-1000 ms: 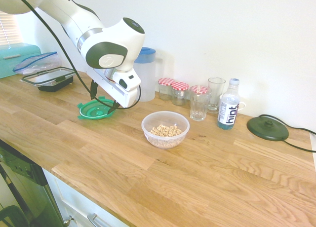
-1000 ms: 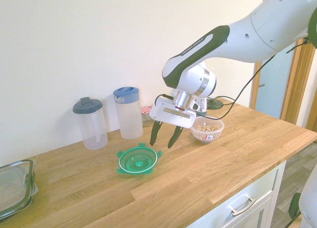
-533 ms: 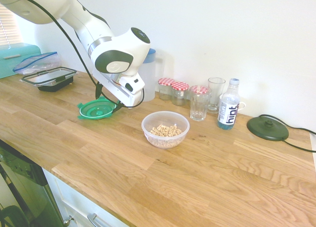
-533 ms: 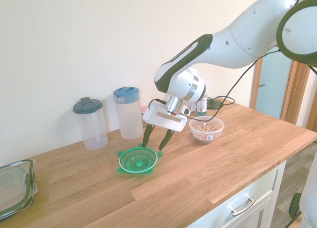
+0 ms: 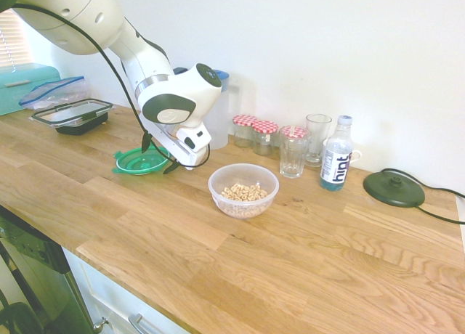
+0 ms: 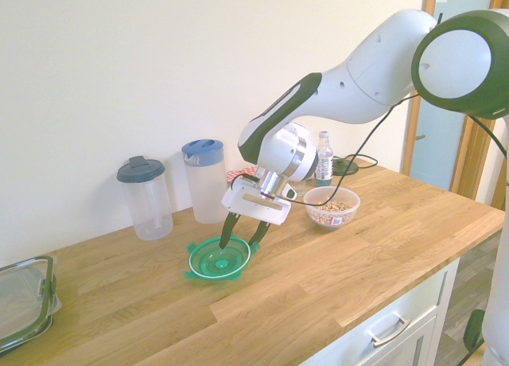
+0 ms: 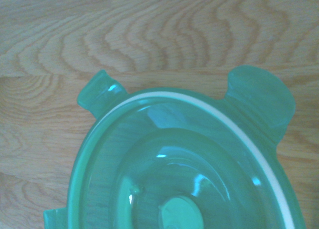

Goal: Cover the lid of food container

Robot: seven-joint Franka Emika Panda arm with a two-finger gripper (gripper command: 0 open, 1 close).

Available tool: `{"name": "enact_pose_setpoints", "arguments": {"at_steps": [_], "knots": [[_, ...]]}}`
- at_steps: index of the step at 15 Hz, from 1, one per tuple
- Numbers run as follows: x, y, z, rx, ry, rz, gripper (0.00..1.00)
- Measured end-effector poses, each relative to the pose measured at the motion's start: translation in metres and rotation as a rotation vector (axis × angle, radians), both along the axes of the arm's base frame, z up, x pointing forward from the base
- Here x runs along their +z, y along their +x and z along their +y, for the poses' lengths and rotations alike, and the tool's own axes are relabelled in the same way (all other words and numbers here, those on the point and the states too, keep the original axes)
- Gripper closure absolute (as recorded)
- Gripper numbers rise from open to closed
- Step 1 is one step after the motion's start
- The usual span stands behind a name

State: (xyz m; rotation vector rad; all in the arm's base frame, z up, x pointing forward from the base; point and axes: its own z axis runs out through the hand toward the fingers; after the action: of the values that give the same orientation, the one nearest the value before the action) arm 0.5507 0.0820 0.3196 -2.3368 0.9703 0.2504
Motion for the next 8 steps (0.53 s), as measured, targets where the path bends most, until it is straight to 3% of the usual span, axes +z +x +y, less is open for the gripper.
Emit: {"name": "enact_pose_setpoints", "arguments": {"at_steps": [1,2,8], "knots": [[-0.003,0.0,0.001,-0.019,0.031,0.003,0.0],[-0.006,0.0,0.002,-0.039,0.063,0.008,1.0],[-0.017,-0.002,0.005,-0.097,0.168,0.032,1.0]]}}
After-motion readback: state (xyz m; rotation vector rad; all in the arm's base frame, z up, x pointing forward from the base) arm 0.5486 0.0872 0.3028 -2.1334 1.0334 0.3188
